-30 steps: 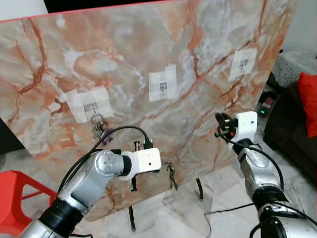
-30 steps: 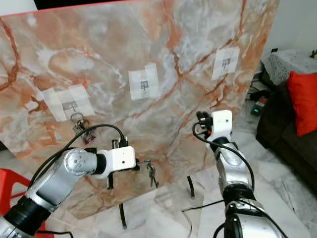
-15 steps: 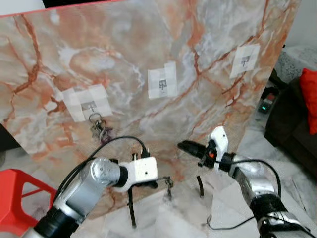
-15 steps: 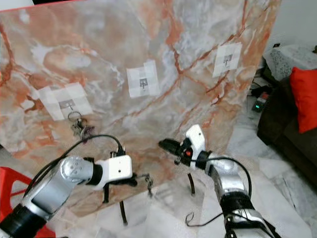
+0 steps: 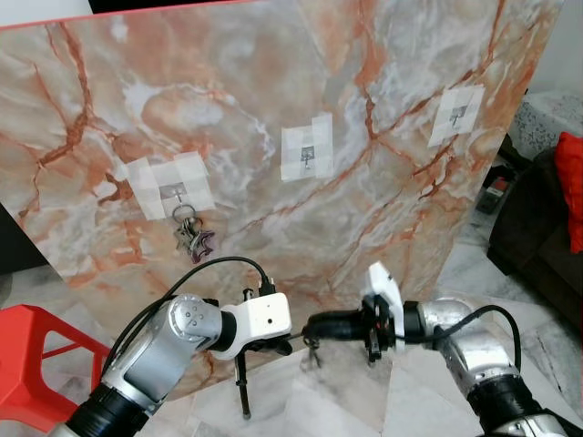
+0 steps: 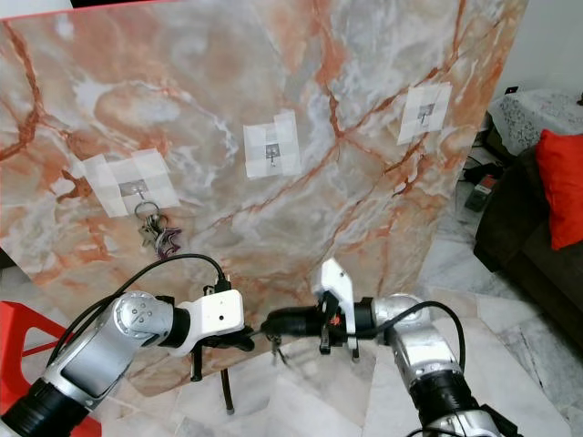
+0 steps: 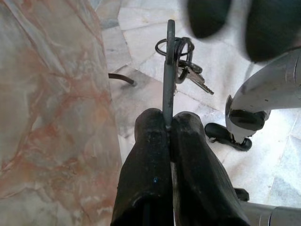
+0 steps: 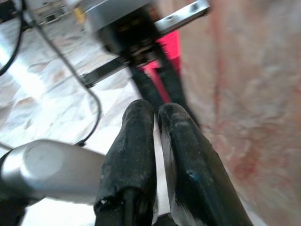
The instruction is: Hang keys on a hook
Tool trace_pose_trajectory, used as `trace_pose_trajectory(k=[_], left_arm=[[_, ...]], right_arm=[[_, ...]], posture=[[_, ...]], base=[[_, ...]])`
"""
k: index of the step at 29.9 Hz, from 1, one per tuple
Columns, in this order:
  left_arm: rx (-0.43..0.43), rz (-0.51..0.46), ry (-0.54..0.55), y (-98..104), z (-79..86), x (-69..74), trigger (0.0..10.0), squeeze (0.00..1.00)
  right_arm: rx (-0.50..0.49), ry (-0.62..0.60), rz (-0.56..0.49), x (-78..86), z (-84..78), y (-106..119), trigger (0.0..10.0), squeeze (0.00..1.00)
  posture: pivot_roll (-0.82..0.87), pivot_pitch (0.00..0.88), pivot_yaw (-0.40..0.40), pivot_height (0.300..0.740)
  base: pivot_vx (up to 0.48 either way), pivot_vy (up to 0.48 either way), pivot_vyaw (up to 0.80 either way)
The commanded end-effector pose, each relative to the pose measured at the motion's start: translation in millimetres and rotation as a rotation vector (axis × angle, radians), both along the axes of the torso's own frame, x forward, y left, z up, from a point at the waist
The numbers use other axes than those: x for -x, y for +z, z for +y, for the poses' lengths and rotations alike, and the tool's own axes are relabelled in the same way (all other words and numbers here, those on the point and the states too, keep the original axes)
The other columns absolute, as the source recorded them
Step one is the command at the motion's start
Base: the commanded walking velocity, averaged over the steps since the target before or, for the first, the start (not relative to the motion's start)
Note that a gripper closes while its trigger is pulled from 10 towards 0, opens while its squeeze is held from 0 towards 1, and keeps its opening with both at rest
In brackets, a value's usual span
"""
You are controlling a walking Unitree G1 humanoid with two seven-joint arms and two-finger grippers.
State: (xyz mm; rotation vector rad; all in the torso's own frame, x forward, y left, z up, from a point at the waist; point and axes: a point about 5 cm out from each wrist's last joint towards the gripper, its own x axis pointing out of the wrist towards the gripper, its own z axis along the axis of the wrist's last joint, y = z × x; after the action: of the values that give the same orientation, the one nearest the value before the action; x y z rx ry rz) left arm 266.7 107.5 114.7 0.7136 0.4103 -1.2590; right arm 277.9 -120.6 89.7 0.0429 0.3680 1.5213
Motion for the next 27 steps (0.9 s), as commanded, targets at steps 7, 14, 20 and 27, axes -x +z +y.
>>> trace_pose_trajectory(k=[7,14,20,27], left_arm=[[-0.021,0.031,0.007,-2.7,1.2,-2.2,10.0,0.0],[-0.035,0.028,0.005,-0.4,3.5,0.4,10.0,0.0],[-0.04,0.052,0.03,-4.1,8.8,4.5,10.0,0.0],[-0.04,0.074,0.039,-5.2,9.2,5.6,10.0,0.0]], right_arm=[[0.086,0.105,-0.018,8.2,2.4,-0.2,10.0,0.0],[0.191,-0.123,-0.13,-17.1,-3.1,-3.9,10.0,0.0],[0.008,-0.216,-0.079,-20.4,-3.6,16.1,10.0,0.0],[-0.043,-0.186,-0.058,-11.0,-3.5,16.6,10.0,0.0]], posture=[[0.06,0.0,-0.06,0.74],[0.06,0.0,-0.07,0.74],[0.05,0.0,-0.071,0.74],[0.04,0.0,-0.07,0.74]], base=[[0.0,0.0,0.0],[0.0,0.0,0.0],[0.0,0.0,0.0],[0.0,0.0,0.0]])
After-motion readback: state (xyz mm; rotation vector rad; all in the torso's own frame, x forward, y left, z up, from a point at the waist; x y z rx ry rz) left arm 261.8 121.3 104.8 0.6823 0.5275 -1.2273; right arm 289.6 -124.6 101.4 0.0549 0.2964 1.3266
